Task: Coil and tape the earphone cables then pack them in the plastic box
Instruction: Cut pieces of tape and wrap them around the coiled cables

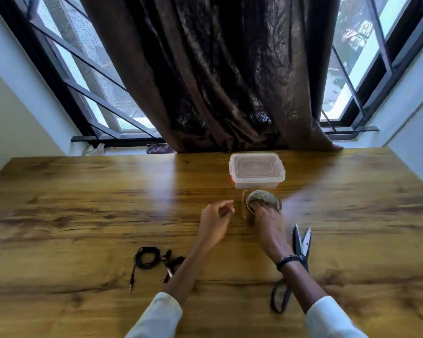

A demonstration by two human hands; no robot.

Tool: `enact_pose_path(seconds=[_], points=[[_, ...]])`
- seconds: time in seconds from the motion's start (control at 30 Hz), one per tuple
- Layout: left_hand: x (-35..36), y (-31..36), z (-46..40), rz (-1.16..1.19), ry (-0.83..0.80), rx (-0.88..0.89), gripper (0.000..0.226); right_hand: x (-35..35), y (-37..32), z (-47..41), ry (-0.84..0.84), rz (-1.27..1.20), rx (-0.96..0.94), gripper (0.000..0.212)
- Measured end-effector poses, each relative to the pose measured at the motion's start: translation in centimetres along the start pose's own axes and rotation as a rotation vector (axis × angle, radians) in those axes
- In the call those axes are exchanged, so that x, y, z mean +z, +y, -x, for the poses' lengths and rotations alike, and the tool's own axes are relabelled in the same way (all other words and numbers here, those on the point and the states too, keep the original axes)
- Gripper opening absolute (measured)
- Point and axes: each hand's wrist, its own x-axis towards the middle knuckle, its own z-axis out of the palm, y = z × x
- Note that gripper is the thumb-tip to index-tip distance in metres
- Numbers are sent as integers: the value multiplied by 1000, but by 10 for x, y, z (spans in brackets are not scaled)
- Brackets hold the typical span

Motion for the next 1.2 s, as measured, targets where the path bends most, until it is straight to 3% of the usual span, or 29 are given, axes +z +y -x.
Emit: enact_pose_path(seconds=[0.27, 0.4, 0.6, 0.77, 1.2], points=[[4, -2, 4, 2, 17, -14, 30, -4, 2, 10, 51, -177, -69, 20], [-8, -3, 15, 0, 56, 38, 28, -13, 0, 28, 36, -486, -16, 29], [-32, 4, 46, 36, 157, 114, 28, -20, -12, 62, -78, -974, 41, 12], [-50, 10, 69, 44, 140, 179, 32, -13, -20, 94, -177, -1263, 25, 18], [-63, 9, 75, -236, -9, 331, 23, 5, -26, 127, -213, -1346, 50, 22]])
